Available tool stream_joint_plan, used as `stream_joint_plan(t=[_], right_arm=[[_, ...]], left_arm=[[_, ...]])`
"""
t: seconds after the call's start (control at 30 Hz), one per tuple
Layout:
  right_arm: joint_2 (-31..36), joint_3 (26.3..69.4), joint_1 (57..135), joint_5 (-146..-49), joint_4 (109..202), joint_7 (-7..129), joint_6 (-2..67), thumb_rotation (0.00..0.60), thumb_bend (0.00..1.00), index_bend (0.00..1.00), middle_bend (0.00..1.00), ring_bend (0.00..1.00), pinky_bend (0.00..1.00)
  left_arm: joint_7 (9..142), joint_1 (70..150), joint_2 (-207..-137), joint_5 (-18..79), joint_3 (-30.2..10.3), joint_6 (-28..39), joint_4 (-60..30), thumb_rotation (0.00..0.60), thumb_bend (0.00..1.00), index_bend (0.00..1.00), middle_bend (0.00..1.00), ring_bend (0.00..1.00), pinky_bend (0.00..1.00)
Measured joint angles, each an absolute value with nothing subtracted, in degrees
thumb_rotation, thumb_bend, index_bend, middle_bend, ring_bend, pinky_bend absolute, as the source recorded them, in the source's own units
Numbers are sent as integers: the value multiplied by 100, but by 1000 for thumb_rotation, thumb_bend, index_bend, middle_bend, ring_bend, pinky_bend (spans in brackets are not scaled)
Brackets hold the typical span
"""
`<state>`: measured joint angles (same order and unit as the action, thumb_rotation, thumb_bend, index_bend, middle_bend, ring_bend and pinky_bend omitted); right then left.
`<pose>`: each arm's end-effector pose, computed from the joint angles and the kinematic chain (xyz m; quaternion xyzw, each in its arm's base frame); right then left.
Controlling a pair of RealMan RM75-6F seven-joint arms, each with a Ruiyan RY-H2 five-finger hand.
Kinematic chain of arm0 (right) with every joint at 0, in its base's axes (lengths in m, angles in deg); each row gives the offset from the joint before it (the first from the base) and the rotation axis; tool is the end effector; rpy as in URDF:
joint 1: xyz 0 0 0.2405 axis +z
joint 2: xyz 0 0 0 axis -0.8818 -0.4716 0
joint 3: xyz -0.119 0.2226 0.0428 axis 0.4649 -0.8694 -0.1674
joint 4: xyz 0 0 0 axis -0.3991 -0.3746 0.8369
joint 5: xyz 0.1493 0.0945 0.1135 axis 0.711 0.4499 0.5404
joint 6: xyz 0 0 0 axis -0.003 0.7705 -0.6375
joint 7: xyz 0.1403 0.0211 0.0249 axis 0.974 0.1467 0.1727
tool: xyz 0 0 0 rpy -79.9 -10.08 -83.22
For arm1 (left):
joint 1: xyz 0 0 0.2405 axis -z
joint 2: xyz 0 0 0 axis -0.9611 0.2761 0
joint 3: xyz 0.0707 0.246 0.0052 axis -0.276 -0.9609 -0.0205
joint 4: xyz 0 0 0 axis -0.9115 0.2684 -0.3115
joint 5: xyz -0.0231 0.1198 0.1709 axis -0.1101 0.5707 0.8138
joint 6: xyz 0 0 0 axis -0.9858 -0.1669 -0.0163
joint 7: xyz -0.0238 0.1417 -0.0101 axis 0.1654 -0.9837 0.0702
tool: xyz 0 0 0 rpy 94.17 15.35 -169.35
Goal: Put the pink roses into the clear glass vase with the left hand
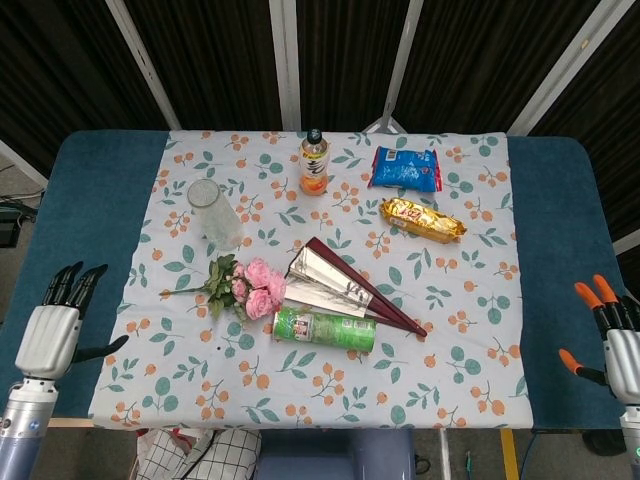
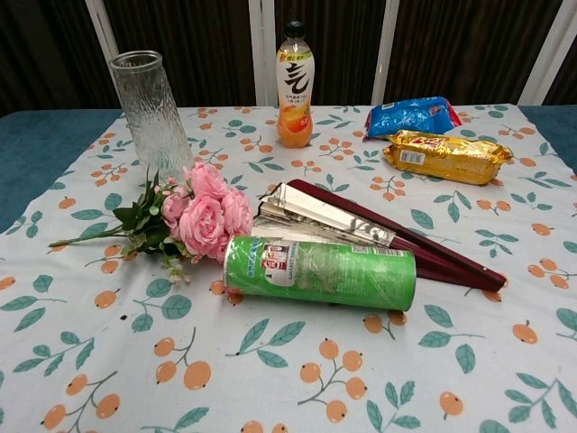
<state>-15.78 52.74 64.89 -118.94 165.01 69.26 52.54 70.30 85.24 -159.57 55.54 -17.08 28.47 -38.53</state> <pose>-0.3467 -0.1811 0.1797 0.5605 -0.4009 0.3927 0.6090 -0.2642 0.2031 0.1176 -0.6041 -0.3805 -0.4462 0.5396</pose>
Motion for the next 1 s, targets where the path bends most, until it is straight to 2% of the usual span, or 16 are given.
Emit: stream_joint_plan(t=[0.17,0.27,0.4,0.53,0.8,1.0], right_arm=[[-1735,5319,6318,-11650,16856,6571,5246,600,239,149,45,108,79],[-1987,5352,6217,-11561,17119,6480,5183,600,240,149,45,108,79],[-2032,5391,6222,-11621,17095,6720,5179,600,239,149,45,108,79],[-2037,5421,6243,-11694,16978,6890,5138,600,240,149,45,108,79],[-1992,5377,6269,-11645,16794,7056,5116,600,240,149,45,108,79],[-1974,5334,6291,-11616,16707,7145,5104,600,239,149,45,108,80]], left_arm=[[6710,8687,-15856,5418,-1603,2523,-4098,600,86,61,117,0,0],[6475,8887,-15764,5187,-1510,2094,-4296,600,86,58,115,0,0],[5938,9301,-15698,4617,-1292,1385,-4586,600,86,57,117,0,0],[5291,9700,-15792,4034,-1069,993,-4757,600,86,58,120,0,0],[4048,10478,-16542,2838,-820,483,-4678,600,86,70,130,0,0],[3662,10890,-17205,2389,-792,321,-4288,600,85,72,141,0,0]])
